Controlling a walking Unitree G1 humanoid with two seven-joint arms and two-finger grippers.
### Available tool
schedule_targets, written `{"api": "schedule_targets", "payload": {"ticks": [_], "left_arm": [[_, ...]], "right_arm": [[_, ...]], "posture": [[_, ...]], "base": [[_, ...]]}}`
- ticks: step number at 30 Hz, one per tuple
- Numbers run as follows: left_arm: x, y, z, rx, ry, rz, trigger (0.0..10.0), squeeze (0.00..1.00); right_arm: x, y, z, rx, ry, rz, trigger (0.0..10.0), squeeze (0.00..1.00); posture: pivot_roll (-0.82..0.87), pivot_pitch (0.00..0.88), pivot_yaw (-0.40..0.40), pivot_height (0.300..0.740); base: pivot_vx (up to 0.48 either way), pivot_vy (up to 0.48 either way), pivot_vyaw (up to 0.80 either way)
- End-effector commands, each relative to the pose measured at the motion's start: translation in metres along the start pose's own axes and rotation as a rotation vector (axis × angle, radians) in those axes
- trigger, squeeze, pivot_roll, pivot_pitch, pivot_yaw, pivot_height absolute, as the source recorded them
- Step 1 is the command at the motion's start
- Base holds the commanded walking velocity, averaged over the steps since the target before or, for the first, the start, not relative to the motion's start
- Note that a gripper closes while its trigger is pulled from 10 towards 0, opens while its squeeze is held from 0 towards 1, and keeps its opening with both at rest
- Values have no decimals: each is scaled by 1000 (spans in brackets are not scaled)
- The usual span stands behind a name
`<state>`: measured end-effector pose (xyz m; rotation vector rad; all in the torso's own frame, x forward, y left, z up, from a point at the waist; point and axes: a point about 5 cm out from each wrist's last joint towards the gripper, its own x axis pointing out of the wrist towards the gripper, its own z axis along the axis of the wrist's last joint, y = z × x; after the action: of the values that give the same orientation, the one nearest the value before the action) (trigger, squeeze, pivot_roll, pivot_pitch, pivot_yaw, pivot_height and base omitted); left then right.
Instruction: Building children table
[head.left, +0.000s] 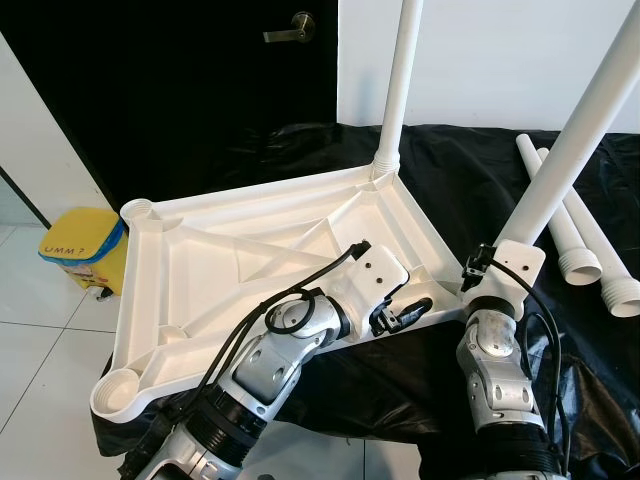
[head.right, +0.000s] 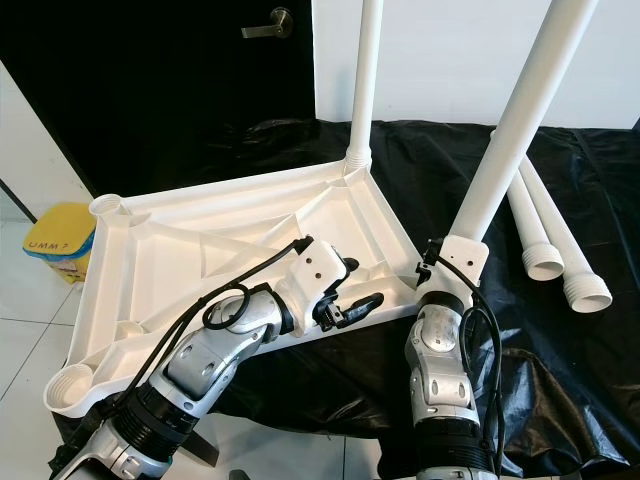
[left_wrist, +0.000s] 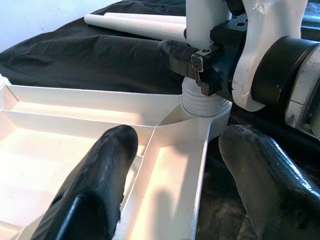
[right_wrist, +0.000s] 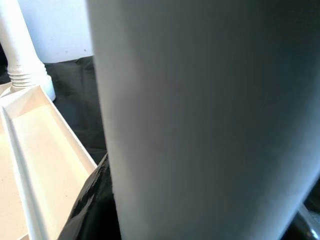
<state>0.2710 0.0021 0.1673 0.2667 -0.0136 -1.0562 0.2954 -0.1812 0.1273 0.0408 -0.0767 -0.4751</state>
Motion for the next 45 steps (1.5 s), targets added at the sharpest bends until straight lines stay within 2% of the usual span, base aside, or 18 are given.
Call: {"api": "schedule_targets", "payload": {"ticks": [1,12,18,19,25,26,30,31,32,35,36,37,38,39,42,45], "left_arm": [[1,-4,-1,5,3,-80,10000,0],[1,-2,0,0,2,-62,10000,0],[1,-2,0,1,1,-61,10000,0],[1,-2,0,0,0,-62,10000,0],[1,-4,0,-3,0,-65,10000,0],[1,-5,0,-2,2,-68,10000,0],[1,-4,0,-1,3,-70,10000,0],[1,-5,0,1,3,-74,10000,0],[1,-5,0,1,3,-76,10000,0],[1,-6,0,1,3,-76,10000,0],[2,-6,0,0,3,-78,10000,0],[2,-6,0,0,3,-78,10000,0],[2,-6,0,1,2,-80,10000,0],[2,-6,0,1,2,-80,10000,0],[4,-5,1,3,0,-84,10000,0],[4,-4,1,4,1,-82,10000,0]], "right_arm": [[-8,-10,-28,-45,149,-49,10000,0],[-8,4,-17,-13,86,-5,10000,0],[-8,6,-14,-14,77,22,10000,0],[-8,6,-13,-10,66,41,10000,1000],[-9,6,-9,-7,37,68,10000,1000],[-7,5,-7,7,20,115,10000,0],[-6,3,-5,54,10,200,10000,0],[-5,-1,0,69,-22,341,10000,0],[-6,-2,2,67,-31,394,10000,0],[-6,-3,2,67,-35,425,10000,0],[-6,-4,4,56,-40,489,10000,0],[-6,-4,4,56,-40,489,10000,0],[-5,-8,6,36,-48,558,10000,0],[-5,-8,6,36,-48,558,10000,0],[1,-18,9,-36,-65,696,10000,0],[4,-22,8,-61,-54,747,10000,0]], "posture": [[-212,38,29,740],[-210,53,29,740],[-209,54,27,740],[-209,55,27,740],[-208,56,27,740],[-205,55,31,740],[-207,56,32,740],[-218,60,36,740],[-219,60,37,740],[-219,60,37,740],[-224,62,39,740],[-224,62,39,740],[-229,63,41,740],[-229,63,41,740],[-231,64,43,740],[-230,63,44,740]], "base": [[0,0,0],[0,0,0],[0,0,0],[0,0,0],[0,0,0],[0,0,0],[0,0,0],[0,0,0],[0,0,0],[0,0,0],[0,0,0],[0,0,0],[0,0,0],[0,0,0],[0,0,0],[0,0,0]]}}
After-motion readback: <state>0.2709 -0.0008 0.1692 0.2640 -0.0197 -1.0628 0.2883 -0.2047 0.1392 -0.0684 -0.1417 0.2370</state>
